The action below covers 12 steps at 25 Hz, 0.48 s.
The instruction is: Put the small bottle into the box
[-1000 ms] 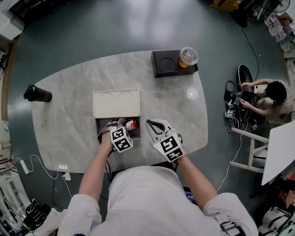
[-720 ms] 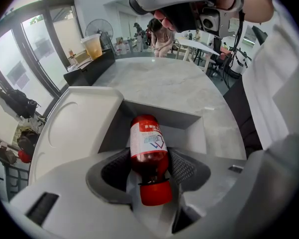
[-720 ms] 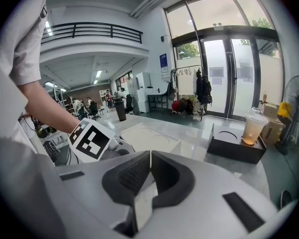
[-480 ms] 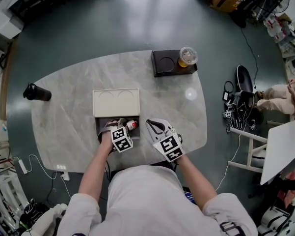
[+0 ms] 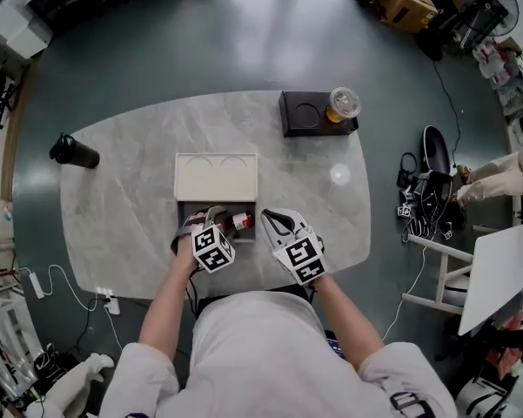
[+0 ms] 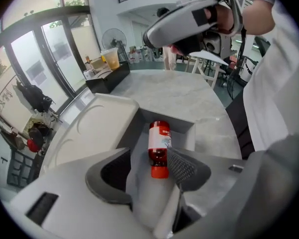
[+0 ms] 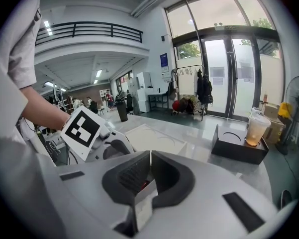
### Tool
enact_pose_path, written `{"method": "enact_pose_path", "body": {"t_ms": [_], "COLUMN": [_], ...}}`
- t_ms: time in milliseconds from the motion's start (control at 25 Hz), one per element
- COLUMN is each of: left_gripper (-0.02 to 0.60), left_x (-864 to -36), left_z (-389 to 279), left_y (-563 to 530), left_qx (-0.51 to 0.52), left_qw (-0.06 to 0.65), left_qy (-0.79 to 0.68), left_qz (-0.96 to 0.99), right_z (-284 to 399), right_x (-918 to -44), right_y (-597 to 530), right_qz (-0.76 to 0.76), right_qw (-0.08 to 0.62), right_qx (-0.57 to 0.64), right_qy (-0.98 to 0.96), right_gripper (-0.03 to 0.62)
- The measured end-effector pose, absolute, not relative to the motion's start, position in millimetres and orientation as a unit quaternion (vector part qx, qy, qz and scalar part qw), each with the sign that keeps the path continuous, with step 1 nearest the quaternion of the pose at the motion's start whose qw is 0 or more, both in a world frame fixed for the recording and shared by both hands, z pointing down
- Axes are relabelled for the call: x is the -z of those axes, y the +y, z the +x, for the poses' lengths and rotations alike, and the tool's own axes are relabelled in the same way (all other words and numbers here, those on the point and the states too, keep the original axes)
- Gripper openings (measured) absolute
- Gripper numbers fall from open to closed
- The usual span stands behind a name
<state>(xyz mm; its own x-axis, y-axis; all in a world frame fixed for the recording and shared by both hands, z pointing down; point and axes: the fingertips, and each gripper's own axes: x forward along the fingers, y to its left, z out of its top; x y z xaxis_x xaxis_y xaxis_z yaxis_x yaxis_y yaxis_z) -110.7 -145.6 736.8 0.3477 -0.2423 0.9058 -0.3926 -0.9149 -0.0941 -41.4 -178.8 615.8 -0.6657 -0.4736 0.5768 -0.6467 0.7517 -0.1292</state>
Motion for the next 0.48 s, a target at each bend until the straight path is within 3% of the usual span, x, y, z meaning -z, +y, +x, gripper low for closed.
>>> {"method": "enact_pose_path", "body": {"t_ms": [240, 480], "left_gripper": [0.200, 0.038], "left_x": [-689, -649], "left_z": [-144, -194], "left_y": [-150, -148], "left_qx": [-0.455, -0.292], "left_qw": [0.106, 0.232], "left_qy": [-0.316, -0.488], "left_qz": [0.825, 0.789], "right_z": [-63, -92], "right_x": [-616, -618], "right_y": [-175, -171], "right_qz": [0.307, 0.301], "right_qw": [0.268, 0.271], "right_qx": [-0.166, -0.168], "right_qy": [-0.898, -0.899], "right_gripper": [0.026, 0.026]}}
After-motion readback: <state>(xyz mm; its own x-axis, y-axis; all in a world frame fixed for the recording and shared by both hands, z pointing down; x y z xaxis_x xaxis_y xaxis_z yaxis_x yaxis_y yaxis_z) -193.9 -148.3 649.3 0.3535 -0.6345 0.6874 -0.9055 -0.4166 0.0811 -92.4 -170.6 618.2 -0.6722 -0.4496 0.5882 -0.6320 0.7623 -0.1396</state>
